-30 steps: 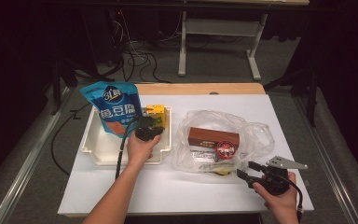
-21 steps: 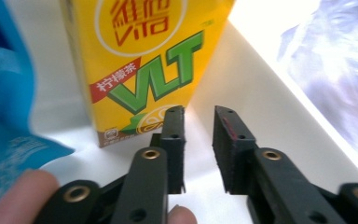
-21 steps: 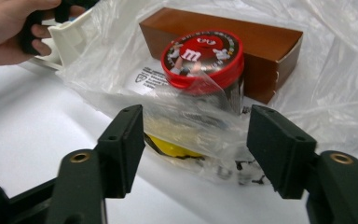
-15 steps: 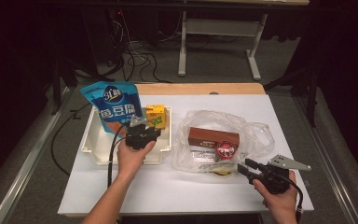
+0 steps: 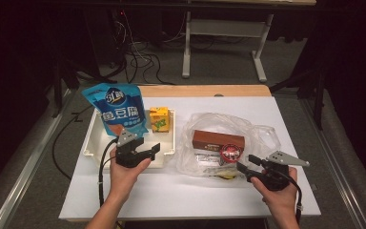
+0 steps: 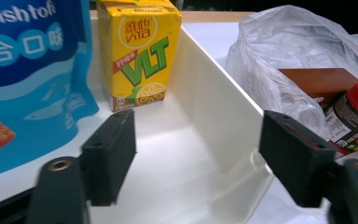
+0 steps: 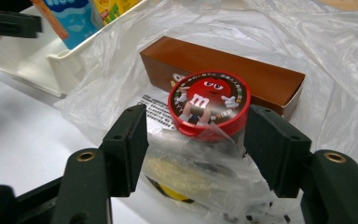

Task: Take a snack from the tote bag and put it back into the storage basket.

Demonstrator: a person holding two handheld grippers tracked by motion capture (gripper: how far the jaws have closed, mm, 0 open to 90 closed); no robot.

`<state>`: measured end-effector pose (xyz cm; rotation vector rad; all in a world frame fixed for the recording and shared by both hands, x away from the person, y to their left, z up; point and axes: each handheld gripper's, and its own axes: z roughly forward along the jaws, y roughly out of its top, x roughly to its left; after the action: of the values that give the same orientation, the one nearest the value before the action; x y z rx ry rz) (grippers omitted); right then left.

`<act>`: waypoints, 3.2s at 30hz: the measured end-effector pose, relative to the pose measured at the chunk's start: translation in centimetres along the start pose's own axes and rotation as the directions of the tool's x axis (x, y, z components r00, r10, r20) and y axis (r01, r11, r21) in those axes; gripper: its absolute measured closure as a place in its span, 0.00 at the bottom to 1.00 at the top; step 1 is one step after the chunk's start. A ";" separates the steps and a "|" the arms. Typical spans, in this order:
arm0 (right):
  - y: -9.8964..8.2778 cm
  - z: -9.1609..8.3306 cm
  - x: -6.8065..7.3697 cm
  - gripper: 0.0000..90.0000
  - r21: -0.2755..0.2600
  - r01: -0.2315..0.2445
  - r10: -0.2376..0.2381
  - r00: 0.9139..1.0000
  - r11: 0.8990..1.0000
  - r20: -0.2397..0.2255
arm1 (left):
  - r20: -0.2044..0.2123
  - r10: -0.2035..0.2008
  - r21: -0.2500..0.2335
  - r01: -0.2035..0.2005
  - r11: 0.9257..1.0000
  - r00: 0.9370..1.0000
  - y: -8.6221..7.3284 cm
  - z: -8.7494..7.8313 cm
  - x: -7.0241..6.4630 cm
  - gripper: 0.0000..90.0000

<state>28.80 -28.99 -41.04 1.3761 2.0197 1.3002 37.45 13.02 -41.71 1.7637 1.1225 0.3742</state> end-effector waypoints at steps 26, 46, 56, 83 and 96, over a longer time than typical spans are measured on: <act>1.9 6.4 -0.3 0.20 0.142 0.008 -0.020 0.996 0.990 0.082 | 0.016 0.000 0.024 -0.001 1.000 1.000 -0.5 -0.8 0.0 0.00; -0.2 8.3 -0.2 0.26 0.156 0.009 -0.028 0.992 0.988 0.122 | 0.022 0.050 0.038 -0.051 0.998 0.998 -0.9 -0.1 -1.3 0.01; 0.2 7.8 0.4 0.29 0.157 0.058 -0.080 0.988 0.986 0.134 | 0.036 0.058 0.028 -0.059 0.998 0.998 -0.9 0.0 -2.2 0.02; 3.8 4.5 1.7 0.29 0.086 0.043 -0.049 0.997 0.995 0.066 | 0.124 0.149 0.003 -0.150 0.989 0.981 -0.6 1.2 -6.9 0.02; 4.5 3.8 2.6 0.29 0.078 0.046 -0.049 0.998 0.996 0.041 | 0.162 0.174 0.010 -0.178 0.984 0.971 -1.2 2.1 -8.7 0.02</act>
<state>32.80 -24.48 -38.68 1.3684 2.0805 1.1750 33.64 4.81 -41.81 1.8863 0.8627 0.3191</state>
